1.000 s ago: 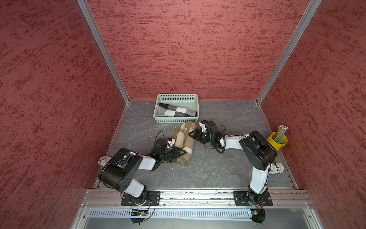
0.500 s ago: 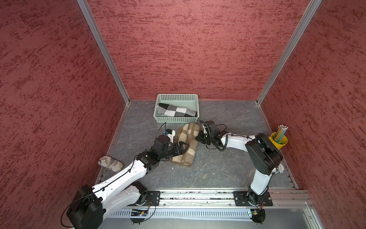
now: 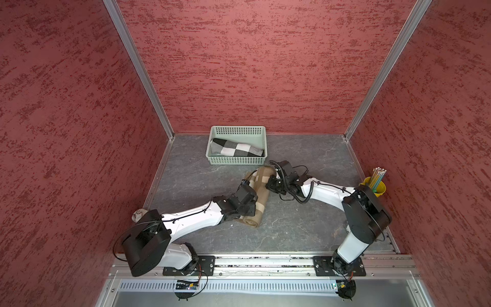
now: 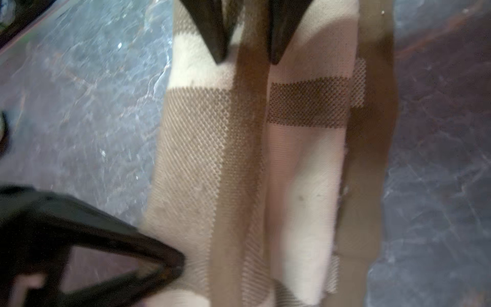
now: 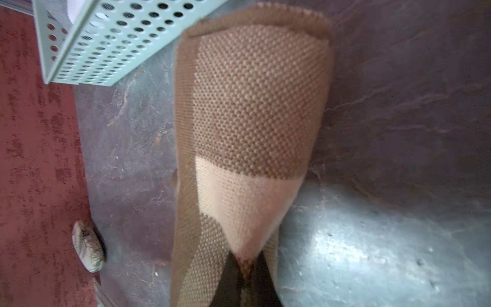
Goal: Roll up the scarf and place it into the basket
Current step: Roll the scarf at the center of the board.
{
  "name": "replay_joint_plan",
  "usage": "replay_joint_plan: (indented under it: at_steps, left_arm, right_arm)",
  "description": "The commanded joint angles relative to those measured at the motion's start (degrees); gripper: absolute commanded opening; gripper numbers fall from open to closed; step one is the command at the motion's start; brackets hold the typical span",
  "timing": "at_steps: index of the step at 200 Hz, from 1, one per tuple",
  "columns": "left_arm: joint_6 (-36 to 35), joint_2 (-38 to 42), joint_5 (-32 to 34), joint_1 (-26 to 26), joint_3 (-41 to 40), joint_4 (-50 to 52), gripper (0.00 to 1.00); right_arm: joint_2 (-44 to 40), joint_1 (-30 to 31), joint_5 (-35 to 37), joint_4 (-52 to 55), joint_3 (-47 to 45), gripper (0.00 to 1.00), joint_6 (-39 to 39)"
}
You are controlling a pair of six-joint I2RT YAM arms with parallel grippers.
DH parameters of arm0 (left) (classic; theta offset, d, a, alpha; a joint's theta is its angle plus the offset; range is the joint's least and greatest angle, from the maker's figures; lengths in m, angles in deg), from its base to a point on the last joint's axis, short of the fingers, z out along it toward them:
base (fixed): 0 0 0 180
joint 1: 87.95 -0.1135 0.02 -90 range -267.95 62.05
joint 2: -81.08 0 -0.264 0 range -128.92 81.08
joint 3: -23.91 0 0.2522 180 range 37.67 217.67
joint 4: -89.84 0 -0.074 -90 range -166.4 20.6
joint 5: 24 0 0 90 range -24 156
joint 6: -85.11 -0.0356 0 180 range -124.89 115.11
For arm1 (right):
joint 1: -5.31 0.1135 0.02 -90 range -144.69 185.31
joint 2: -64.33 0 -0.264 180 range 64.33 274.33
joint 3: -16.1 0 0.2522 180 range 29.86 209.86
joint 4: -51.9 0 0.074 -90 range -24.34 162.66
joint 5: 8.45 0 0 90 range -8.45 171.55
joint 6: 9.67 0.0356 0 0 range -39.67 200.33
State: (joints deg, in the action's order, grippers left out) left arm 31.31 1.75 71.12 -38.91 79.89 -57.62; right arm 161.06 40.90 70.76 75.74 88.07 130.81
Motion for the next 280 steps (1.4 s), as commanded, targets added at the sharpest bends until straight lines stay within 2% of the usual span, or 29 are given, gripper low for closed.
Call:
replay_joint_plan:
  at_steps: [1,23,54,79,99,144,153,171,183,192,206,222,248,280]
  left_arm:
    - [0.6,-1.7,-0.3,-2.0,-0.4,-1.1,0.13]
    - [0.6,-3.0,-3.2,-4.5,-1.9,-2.4,0.03]
    - [0.0,-5.5,-7.1,-7.3,-3.9,-6.3,0.0]
    - [-0.8,-7.1,-8.4,-8.2,-3.5,-7.3,0.0]
    - [-0.7,-8.5,-10.6,-9.5,-3.9,-8.2,0.0]
    - [-2.2,-11.1,-13.8,-10.4,-3.4,-8.3,0.0]
    - [-2.4,-11.5,-14.3,-10.4,-3.1,-8.2,0.0]
    - [-1.9,-10.8,-14.0,-10.3,-2.9,-7.3,0.07]
    - [-1.2,-8.7,-12.6,-10.3,-2.9,-5.5,0.2]
    - [-0.5,-6.5,-10.6,-10.1,-2.6,-3.3,0.36]
    - [0.1,-1.8,-5.2,-8.6,-1.6,1.1,0.56]
    - [-0.9,2.8,0.9,-4.8,-0.7,3.3,0.67]
    - [-6.4,6.1,6.0,3.0,-2.5,-2.6,0.74]
    - [-11.8,3.8,8.0,10.6,-3.6,-9.9,0.84]
  right_arm:
    - [-1.4,1.0,0.3,-0.8,-0.3,0.29,1.3]
    - [-1.5,0.9,1.5,-0.9,-0.9,0.43,1.3]
    - [-3.3,0.9,2.7,-2.7,-4.4,0.6,0.7]
    - [-2.9,0.9,0.5,-8.4,-7.1,0.72,0.0]
    - [0.2,0.9,-3.6,-15.0,-6.6,0.75,-1.5]
    - [9.6,1.0,-7.2,-19.5,-0.9,0.75,-3.6]
    - [10.6,0.9,-6.8,-18.8,-0.1,0.69,-3.7]
    - [11.5,1.0,-4.9,-14.2,1.6,0.34,-3.5]
    - [10.9,1.0,-1.6,-8.6,2.5,0.1,-3.2]
    - [9.9,1.0,1.2,-4.1,3.0,0.01,-2.7]
    - [7.9,1.0,5.0,1.9,3.1,0.0,-1.6]
    - [5.4,1.0,8.1,6.7,2.6,0.0,0.0]
    - [2.8,1.0,10.4,11.8,1.9,0.0,2.3]
    - [2.8,1.0,12.4,16.8,3.6,0.0,3.2]
